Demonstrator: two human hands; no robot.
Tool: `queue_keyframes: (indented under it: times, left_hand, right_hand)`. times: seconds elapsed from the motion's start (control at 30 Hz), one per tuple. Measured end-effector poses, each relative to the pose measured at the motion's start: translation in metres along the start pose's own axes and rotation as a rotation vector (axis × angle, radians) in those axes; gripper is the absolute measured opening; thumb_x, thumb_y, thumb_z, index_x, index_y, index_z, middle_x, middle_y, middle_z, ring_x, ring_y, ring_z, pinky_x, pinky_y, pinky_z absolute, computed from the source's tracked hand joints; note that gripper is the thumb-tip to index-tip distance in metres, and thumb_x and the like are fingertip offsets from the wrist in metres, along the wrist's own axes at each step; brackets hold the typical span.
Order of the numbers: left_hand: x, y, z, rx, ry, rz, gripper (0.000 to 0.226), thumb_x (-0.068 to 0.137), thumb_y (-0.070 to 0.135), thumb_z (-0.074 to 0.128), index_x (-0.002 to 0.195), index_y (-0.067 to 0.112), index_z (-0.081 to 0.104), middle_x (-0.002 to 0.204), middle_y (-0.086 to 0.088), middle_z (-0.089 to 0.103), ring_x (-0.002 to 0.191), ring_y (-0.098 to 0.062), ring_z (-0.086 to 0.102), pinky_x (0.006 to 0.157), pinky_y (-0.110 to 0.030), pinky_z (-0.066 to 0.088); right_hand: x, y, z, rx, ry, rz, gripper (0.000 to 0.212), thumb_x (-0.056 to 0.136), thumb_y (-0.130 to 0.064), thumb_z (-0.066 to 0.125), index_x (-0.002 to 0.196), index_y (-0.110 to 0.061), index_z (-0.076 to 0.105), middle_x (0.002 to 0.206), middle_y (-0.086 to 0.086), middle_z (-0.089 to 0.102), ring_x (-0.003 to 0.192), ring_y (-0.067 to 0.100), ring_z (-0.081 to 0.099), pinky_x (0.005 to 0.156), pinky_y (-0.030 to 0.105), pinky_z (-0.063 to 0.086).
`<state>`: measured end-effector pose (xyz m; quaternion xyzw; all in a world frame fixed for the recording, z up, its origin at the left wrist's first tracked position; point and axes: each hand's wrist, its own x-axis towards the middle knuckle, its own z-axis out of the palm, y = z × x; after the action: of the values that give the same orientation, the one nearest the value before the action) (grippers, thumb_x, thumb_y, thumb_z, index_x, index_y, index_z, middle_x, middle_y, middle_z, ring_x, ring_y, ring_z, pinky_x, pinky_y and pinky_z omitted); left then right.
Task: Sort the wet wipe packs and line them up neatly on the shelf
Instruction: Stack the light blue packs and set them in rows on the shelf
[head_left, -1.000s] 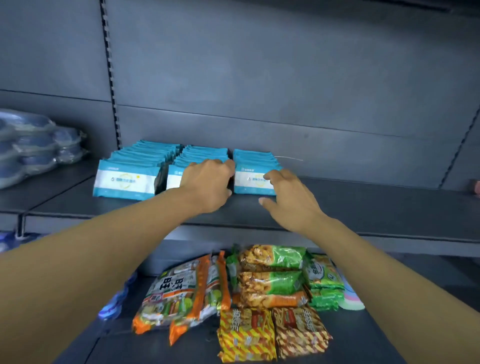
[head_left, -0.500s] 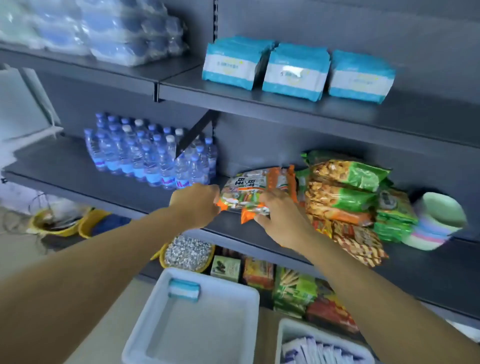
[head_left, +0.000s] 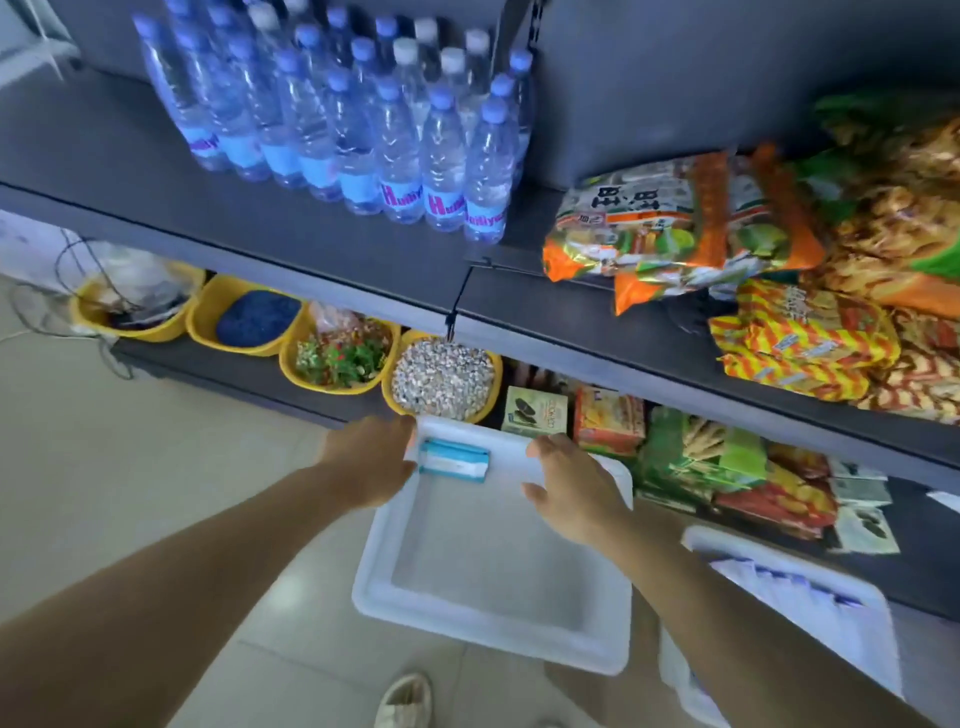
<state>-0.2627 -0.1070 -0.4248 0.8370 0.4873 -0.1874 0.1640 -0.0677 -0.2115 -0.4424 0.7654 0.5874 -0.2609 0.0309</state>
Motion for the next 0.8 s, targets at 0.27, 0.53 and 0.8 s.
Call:
queue_keyframes:
  times: [0.27, 0.53, 0.8]
  left_hand:
    - [0.071, -0.034, 0.112, -0.093, -0.026, 0.001, 0.039, 0.090, 0.033, 0.055, 0.125, 0.023, 0.041, 0.122, 0.002, 0.055, 0.114, -0.021, 0.054, 0.086, -0.035, 0.047]
    - [0.135, -0.034, 0.190, -0.048, 0.152, 0.075, 0.039, 0.091, 0.027, 0.055, 0.127, 0.022, 0.044, 0.122, 0.000, 0.053, 0.112, -0.022, 0.050, 0.089, -0.033, 0.041]
    - [0.169, -0.042, 0.225, -0.011, 0.350, 0.183, 0.035, 0.071, 0.013, 0.075, 0.104, 0.011, 0.063, 0.096, -0.008, 0.065, 0.091, -0.032, 0.059, 0.077, -0.039, 0.045]
  right_hand:
    - [0.092, 0.012, 0.131, 0.056, -0.067, 0.083, 0.054, 0.094, -0.030, 0.054, 0.141, -0.016, 0.031, 0.135, 0.004, 0.041, 0.123, 0.019, 0.046, 0.095, 0.030, 0.046]
    - [0.185, 0.037, 0.229, -0.021, 0.184, 0.002, 0.044, 0.084, -0.015, 0.062, 0.126, -0.009, 0.049, 0.126, 0.008, 0.048, 0.113, 0.028, 0.048, 0.084, 0.039, 0.046]
    - [0.227, 0.043, 0.274, -0.378, 0.407, -0.034, 0.040, 0.051, -0.016, 0.086, 0.083, -0.011, 0.061, 0.086, 0.007, 0.060, 0.081, 0.029, 0.057, 0.067, 0.036, 0.031]
